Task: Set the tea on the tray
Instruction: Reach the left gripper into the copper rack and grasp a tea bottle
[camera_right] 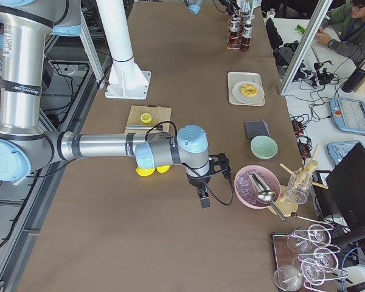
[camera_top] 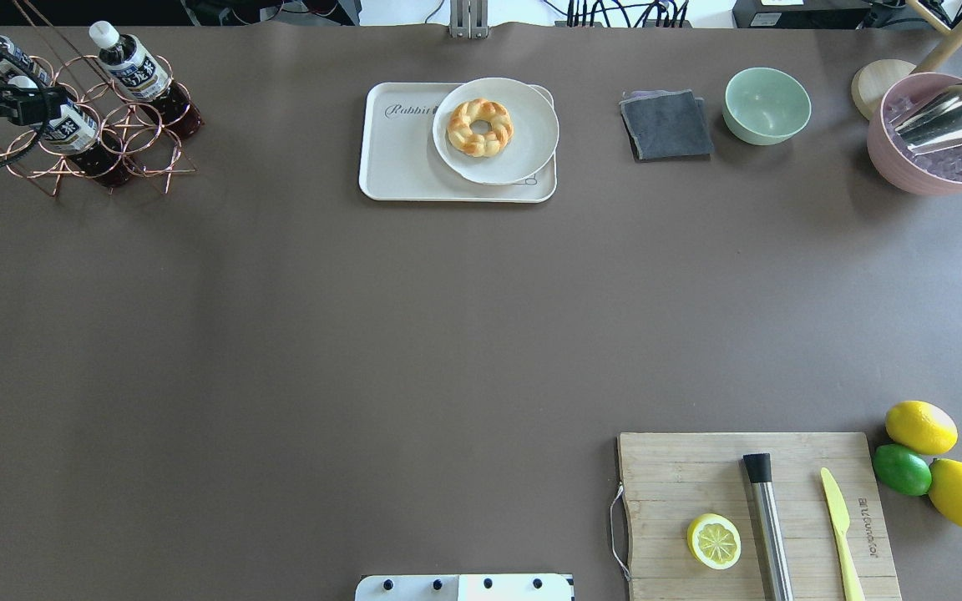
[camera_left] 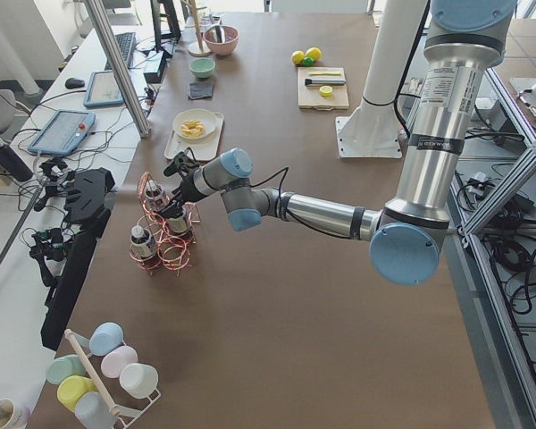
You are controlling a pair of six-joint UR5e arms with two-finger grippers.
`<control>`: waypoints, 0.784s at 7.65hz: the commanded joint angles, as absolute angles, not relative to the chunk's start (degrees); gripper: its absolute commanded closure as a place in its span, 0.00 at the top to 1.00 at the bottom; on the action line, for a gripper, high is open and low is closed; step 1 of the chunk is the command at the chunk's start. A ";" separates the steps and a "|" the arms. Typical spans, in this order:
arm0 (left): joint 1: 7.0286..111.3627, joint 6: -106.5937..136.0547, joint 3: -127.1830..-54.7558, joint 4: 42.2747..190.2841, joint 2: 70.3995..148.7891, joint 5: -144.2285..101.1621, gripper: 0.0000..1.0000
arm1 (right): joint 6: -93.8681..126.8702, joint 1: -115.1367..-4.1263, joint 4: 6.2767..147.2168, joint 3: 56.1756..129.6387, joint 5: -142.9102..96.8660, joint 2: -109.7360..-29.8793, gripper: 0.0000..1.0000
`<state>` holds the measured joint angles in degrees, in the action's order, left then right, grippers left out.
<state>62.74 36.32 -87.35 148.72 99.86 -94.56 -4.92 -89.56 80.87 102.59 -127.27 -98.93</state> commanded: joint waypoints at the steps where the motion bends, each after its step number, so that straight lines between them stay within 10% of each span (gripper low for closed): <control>1: 62.58 37.35 -87.10 149.32 99.93 -94.57 0.95 | -4.75 -89.56 80.86 102.57 -127.27 -98.88 1.00; 6: 62.23 43.22 -84.20 156.97 99.84 -95.01 0.93 | -4.66 -89.56 80.95 102.57 -127.27 -98.88 1.00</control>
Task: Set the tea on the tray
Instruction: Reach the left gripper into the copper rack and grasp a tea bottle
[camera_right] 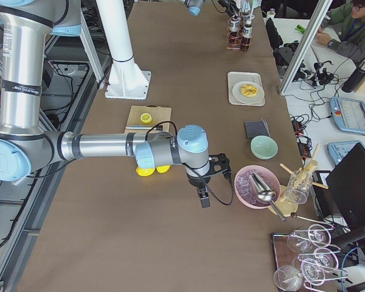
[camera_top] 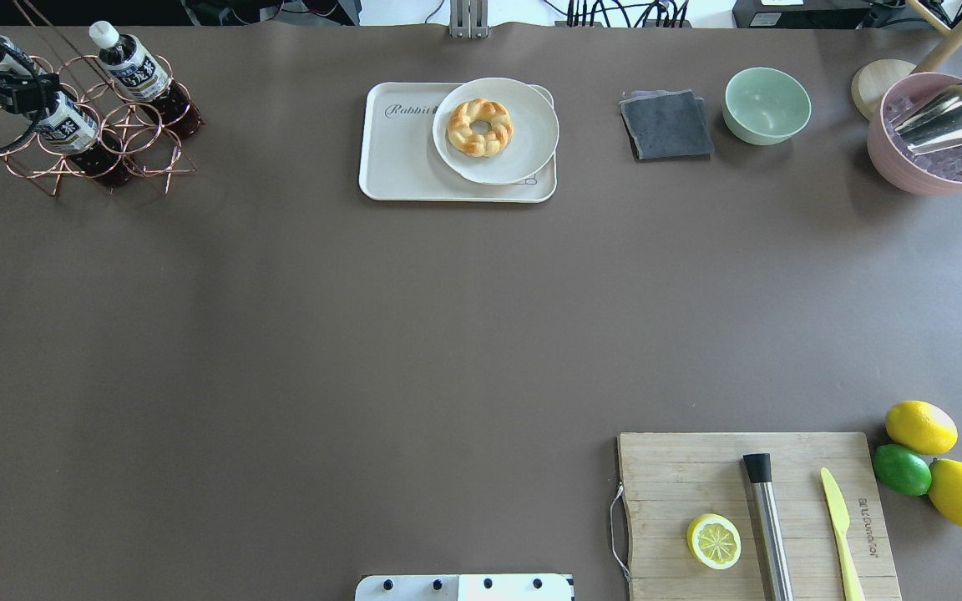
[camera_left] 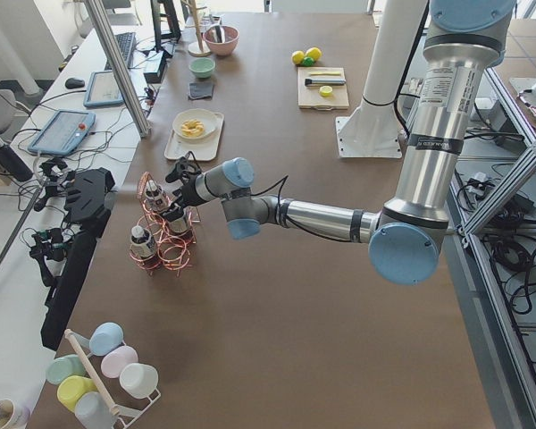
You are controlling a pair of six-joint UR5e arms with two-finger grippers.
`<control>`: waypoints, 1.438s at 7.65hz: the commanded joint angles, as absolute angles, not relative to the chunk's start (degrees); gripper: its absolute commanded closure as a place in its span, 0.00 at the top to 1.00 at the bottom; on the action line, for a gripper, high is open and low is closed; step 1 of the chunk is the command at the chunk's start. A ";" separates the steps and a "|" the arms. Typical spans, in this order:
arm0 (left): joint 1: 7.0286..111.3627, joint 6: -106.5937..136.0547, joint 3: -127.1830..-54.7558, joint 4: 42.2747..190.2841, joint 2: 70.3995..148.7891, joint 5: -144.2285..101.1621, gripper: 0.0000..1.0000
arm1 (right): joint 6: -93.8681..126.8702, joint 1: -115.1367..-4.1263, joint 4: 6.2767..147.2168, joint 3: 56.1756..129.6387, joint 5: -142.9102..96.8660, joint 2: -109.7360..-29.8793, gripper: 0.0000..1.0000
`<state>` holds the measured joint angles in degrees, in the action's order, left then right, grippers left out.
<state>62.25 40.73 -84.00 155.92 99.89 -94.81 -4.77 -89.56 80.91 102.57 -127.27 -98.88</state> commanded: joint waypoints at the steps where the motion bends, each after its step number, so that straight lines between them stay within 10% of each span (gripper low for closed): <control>1: 62.23 43.33 -84.03 157.23 99.58 -95.10 0.93 | -4.66 -89.56 80.95 102.57 -127.27 -98.88 1.00; 5: 62.14 43.24 -83.94 157.76 99.23 -95.10 0.93 | -4.83 -89.56 80.95 102.57 -127.27 -98.96 1.00; 9: 62.14 42.89 -84.11 157.68 98.61 -95.18 0.01 | -5.01 -89.56 80.95 102.57 -127.27 -99.05 1.00; 11: 62.14 42.80 -84.29 157.68 98.61 -95.27 0.00 | -5.01 -89.56 80.95 102.57 -127.27 -99.05 1.00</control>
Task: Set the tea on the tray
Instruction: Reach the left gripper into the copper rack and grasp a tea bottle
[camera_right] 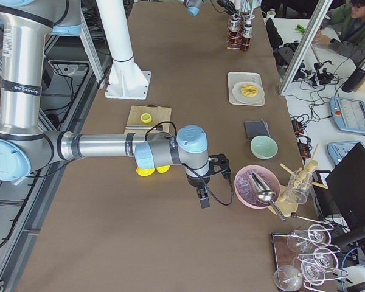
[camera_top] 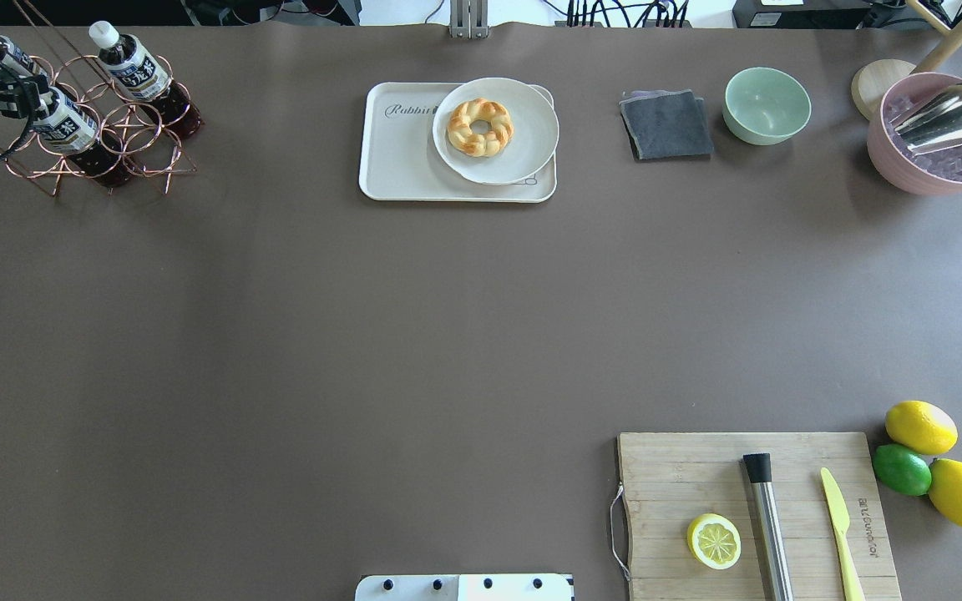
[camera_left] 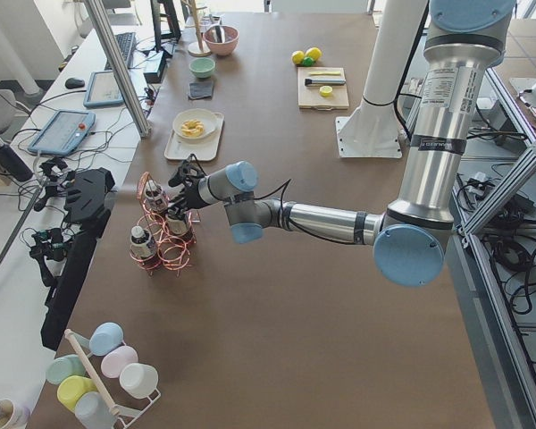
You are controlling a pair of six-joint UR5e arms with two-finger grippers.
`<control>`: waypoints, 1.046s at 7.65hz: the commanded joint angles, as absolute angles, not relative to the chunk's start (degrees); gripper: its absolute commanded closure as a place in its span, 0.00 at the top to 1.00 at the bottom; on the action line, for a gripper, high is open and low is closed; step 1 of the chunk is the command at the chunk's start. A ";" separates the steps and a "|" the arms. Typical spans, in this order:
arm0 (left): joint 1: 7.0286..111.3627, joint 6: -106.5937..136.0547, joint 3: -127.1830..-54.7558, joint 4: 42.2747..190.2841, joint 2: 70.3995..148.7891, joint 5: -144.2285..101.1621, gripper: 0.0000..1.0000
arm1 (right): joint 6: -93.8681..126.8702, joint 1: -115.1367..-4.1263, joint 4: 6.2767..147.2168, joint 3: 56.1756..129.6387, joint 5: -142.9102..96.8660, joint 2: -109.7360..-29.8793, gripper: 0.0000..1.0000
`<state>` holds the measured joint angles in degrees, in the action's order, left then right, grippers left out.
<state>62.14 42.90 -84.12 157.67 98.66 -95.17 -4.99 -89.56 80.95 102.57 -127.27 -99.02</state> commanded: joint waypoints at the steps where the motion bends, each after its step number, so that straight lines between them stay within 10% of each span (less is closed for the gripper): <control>1: 62.14 42.80 -84.81 157.68 98.61 -96.23 0.00 | -5.10 -89.56 80.95 102.57 -127.27 -99.05 1.00; 8: 72.85 42.63 -91.37 149.10 99.49 -108.27 0.00 | -5.10 -89.56 80.86 102.57 -127.27 -99.40 1.00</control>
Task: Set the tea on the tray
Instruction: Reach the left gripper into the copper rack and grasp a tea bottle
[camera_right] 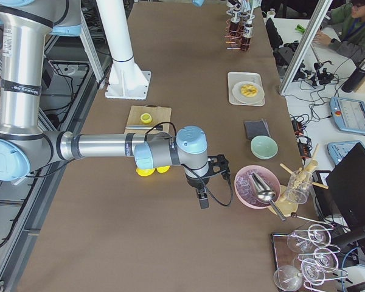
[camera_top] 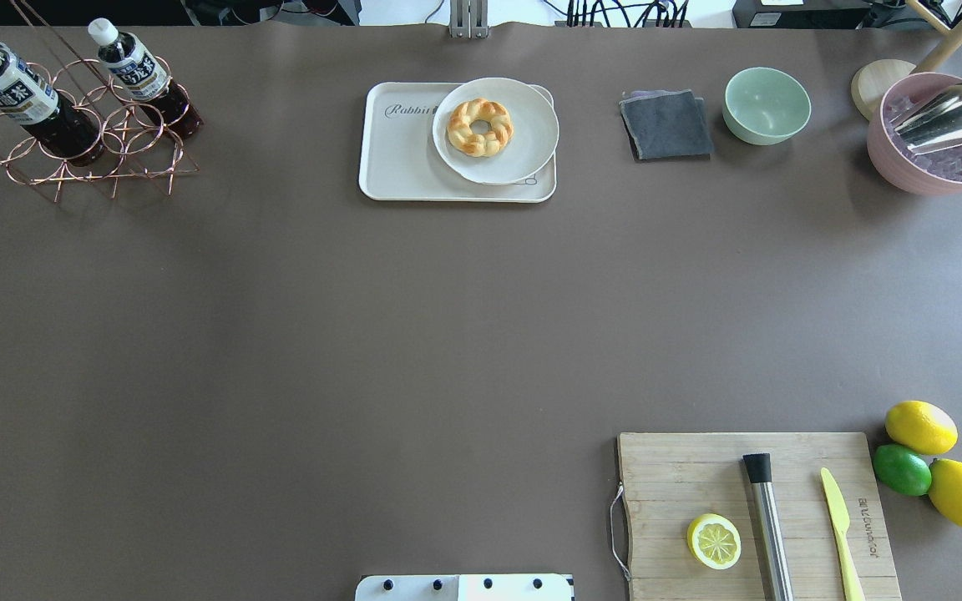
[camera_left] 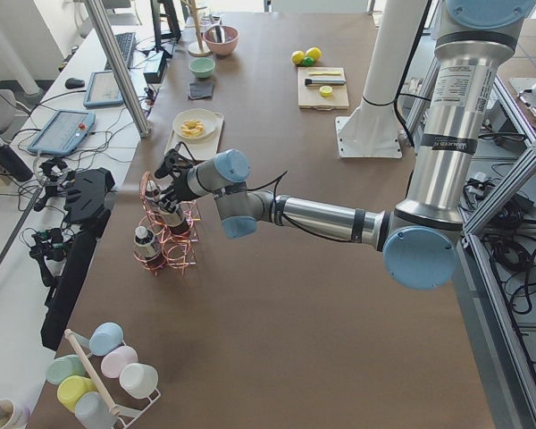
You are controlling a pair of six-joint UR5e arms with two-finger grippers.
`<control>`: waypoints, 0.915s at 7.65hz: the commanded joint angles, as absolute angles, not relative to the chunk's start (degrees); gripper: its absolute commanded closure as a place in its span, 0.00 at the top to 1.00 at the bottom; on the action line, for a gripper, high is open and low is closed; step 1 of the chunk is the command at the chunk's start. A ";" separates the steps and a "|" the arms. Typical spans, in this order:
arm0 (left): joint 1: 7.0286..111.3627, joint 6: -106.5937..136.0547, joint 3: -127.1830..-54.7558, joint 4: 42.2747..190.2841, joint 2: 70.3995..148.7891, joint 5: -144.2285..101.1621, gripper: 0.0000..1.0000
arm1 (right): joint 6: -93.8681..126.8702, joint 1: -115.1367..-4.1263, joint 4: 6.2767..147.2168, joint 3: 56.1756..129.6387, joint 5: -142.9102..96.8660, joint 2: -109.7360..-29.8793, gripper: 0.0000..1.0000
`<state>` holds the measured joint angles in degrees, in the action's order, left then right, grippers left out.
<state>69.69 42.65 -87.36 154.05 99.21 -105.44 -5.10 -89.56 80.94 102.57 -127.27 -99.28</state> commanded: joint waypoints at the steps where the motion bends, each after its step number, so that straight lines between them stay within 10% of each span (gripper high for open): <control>1: 74.51 42.63 -96.19 143.15 99.49 -110.72 0.00 | -5.18 -89.56 80.86 102.57 -127.27 -99.40 1.00; 7: 77.28 42.43 -111.60 123.94 99.49 -113.32 0.00 | -5.10 -89.65 80.86 102.66 -127.27 -99.40 1.00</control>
